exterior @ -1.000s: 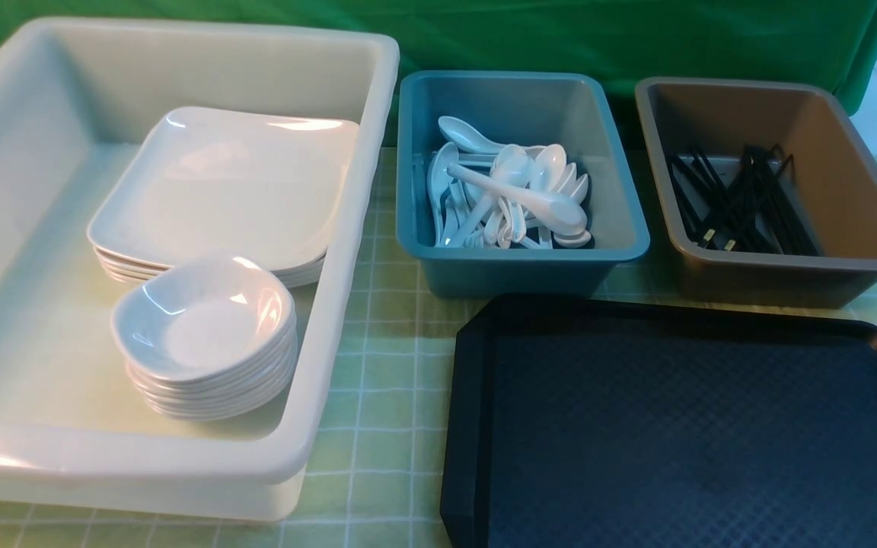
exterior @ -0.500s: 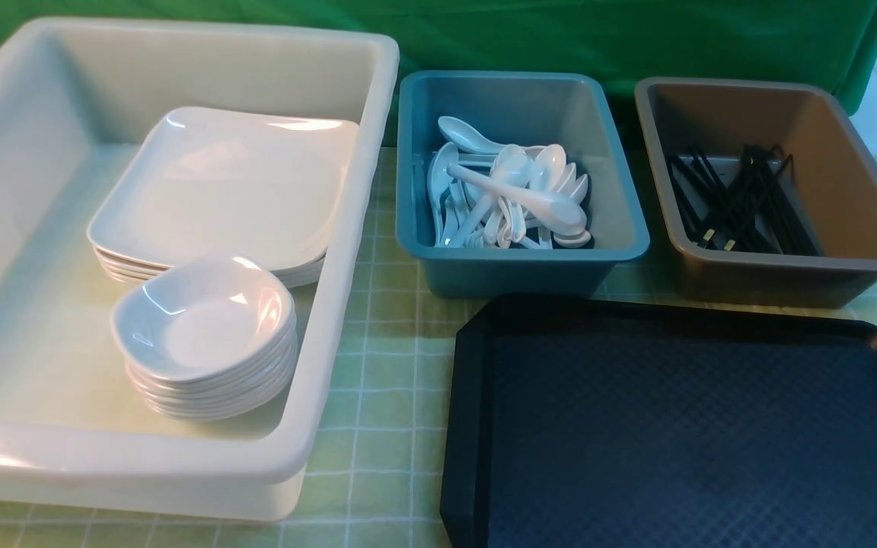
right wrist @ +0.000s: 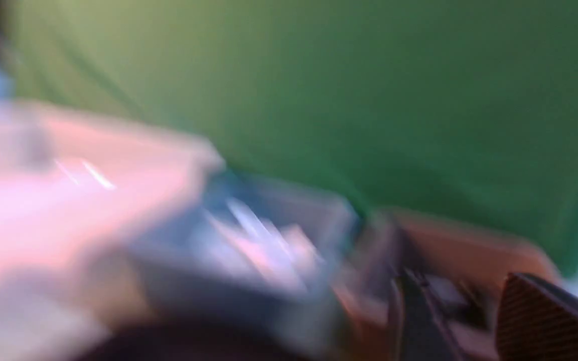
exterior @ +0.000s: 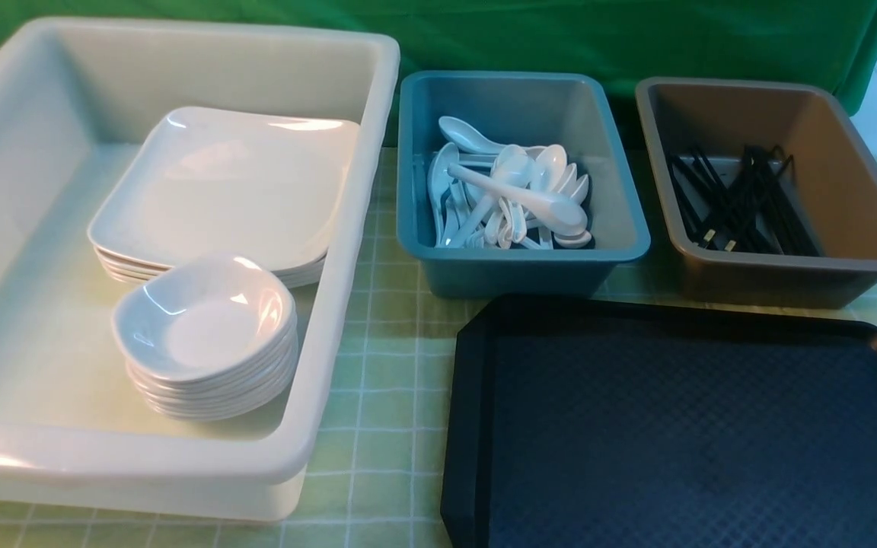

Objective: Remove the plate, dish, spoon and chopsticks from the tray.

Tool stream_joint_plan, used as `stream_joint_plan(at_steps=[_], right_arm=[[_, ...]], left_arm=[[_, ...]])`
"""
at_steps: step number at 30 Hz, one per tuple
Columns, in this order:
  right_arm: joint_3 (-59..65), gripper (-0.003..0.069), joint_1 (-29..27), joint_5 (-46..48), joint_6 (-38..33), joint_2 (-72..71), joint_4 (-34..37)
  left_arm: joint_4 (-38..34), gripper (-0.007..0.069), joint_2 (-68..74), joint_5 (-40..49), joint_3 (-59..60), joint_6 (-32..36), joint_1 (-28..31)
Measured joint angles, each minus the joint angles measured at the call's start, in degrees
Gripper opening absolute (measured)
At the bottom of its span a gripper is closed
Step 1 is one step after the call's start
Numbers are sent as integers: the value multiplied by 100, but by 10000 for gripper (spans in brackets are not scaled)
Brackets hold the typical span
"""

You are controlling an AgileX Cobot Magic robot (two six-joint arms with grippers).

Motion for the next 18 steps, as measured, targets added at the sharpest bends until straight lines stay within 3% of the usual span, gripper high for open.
stream_joint_plan(at_steps=[4, 7, 18], right_arm=[[570, 239, -1008, 997, -141, -369, 0], [583, 239, -1357, 1229, -218, -506, -23], [583, 239, -1653, 1337, -331, -520, -66]], left_arm=[[0, 27, -2, 0, 0, 0, 0], [0, 31, -2, 0, 0, 0, 0], [0, 42, -2, 5, 0, 0, 0]])
